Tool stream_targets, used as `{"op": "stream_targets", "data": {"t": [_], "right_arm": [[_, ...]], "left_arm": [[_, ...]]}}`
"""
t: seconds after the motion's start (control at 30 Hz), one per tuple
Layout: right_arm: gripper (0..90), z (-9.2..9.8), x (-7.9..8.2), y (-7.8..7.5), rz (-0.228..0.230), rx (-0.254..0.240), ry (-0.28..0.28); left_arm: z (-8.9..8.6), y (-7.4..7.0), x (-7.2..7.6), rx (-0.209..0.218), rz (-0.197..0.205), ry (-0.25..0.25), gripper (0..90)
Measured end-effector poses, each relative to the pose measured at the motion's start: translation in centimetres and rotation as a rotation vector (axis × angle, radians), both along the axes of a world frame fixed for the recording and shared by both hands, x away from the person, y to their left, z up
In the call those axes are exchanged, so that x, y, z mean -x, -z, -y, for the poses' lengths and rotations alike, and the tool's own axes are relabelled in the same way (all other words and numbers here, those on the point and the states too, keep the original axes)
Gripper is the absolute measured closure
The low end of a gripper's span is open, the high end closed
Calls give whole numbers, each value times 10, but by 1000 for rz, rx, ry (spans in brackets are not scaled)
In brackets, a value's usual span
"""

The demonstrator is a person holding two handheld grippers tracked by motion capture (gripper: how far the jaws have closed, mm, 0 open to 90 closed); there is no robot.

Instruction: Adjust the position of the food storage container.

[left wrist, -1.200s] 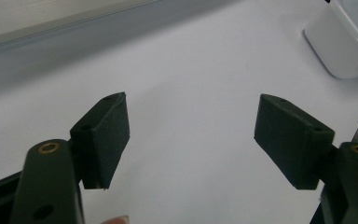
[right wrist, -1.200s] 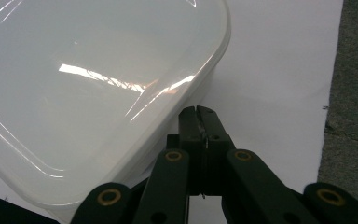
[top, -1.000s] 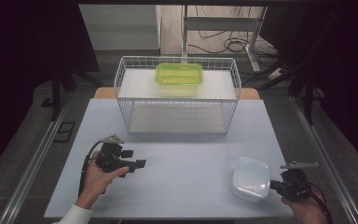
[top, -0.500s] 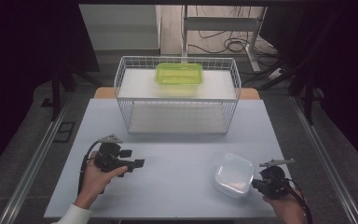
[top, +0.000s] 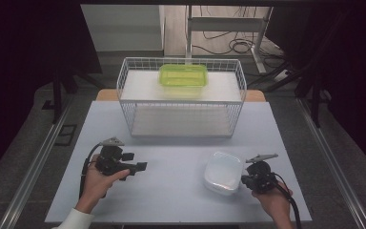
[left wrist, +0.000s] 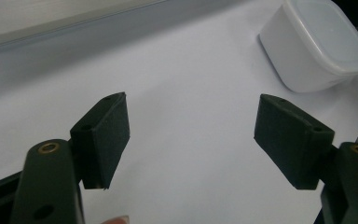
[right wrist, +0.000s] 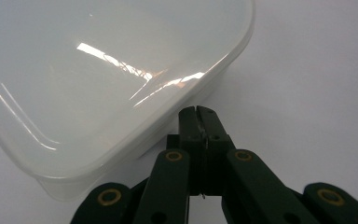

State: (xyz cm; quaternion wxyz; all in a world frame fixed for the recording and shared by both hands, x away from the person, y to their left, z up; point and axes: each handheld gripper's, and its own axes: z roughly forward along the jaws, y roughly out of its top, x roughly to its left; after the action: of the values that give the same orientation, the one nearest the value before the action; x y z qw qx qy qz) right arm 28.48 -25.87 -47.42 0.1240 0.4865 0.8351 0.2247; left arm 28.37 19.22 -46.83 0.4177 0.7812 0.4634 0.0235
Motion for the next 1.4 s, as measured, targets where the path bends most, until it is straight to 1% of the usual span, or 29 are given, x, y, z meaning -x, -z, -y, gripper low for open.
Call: {"op": "stream_targets", "data": {"t": [0.13,0.2,0.27,0.3,0.37,0.5,0.7,0.73,0.77,1.1,1.4], "right_arm": [[891,-14,-13,3,-1,0,-25],[891,-17,-15,3,-1,-1,-32],[891,-24,-19,3,4,-5,-43],[891,-31,-22,2,3,-11,-58],[891,-35,-23,2,3,-12,-65],[891,-50,-26,2,12,-9,-97],[891,-72,-31,4,13,-12,-140],[891,-79,-33,5,13,-9,-153],[891,-79,-33,5,13,-9,-153],[891,-108,-40,8,23,-16,-209],[891,-128,-42,10,42,-41,-240]], "left_arm": [[0,0,0,-1,0,1,256],[-1,0,0,1,-2,-1,256],[-2,1,0,0,-2,-2,256],[-3,1,0,-1,-3,-3,257],[-3,1,0,1,-3,-5,256],[-4,1,0,3,-2,-6,257],[-4,1,0,1,-3,-6,256],[-4,1,0,1,-3,-5,256],[-4,1,-1,1,-4,-6,256],[-6,2,-1,-2,-6,-8,256],[-7,3,-1,-2,-9,-13,257]]}}
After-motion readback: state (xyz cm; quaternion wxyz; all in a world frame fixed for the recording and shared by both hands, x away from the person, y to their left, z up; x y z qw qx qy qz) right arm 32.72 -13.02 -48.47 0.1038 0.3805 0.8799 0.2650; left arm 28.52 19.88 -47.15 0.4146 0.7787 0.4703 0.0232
